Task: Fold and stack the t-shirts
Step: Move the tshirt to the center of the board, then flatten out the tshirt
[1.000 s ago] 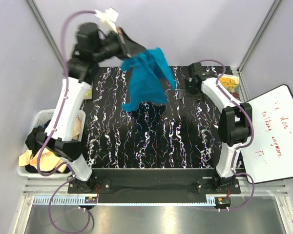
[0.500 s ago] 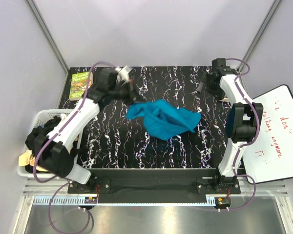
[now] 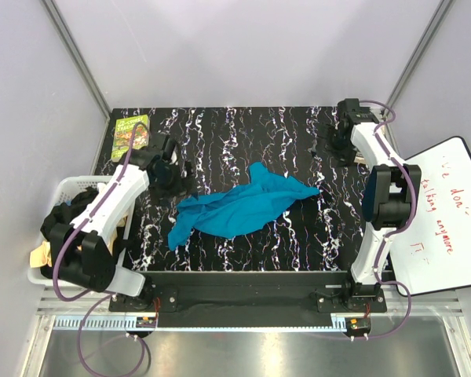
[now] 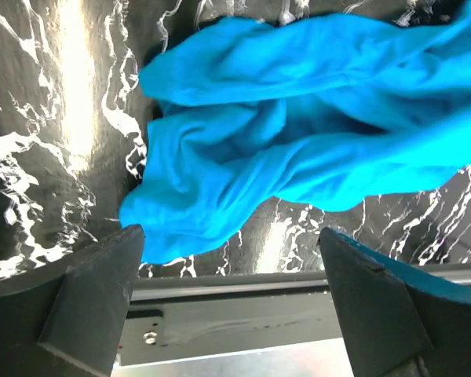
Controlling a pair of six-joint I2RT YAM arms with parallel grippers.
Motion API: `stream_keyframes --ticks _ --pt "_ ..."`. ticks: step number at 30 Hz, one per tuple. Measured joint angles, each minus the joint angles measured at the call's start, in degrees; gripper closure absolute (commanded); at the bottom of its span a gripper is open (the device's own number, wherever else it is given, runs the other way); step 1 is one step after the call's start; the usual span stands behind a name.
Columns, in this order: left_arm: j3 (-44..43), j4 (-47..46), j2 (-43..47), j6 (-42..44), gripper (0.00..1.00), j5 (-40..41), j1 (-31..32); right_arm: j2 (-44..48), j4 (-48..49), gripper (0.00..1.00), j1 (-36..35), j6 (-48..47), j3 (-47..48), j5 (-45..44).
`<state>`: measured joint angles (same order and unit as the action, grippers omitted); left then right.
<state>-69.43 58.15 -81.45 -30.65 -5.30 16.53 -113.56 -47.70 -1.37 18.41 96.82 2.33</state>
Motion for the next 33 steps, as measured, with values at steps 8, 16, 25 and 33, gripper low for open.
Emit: stream_keyframes --ticks 8,16,25,33 --pt "-11.08 -0.85 -9.4 4.61 0.01 -0.52 7.21 -0.13 -0.26 0.0 -0.39 0.02 -0.02 4.85" --pt "-14.45 -1.77 -23.98 7.76 0.01 -2.51 11.82 -4.72 -2.75 0.0 -11.21 -2.36 7.65 4.33" --pt "-16.79 -3.65 -28.96 10.43 0.58 -3.78 17.94 -4.72 -4.92 0.0 -13.22 -3.19 6.51 4.28" --pt "-16.68 -4.13 -31.21 10.51 1.0 -3.63 18.71 -4.7 -5.53 0.0 -12.41 -5.05 5.09 2.73"
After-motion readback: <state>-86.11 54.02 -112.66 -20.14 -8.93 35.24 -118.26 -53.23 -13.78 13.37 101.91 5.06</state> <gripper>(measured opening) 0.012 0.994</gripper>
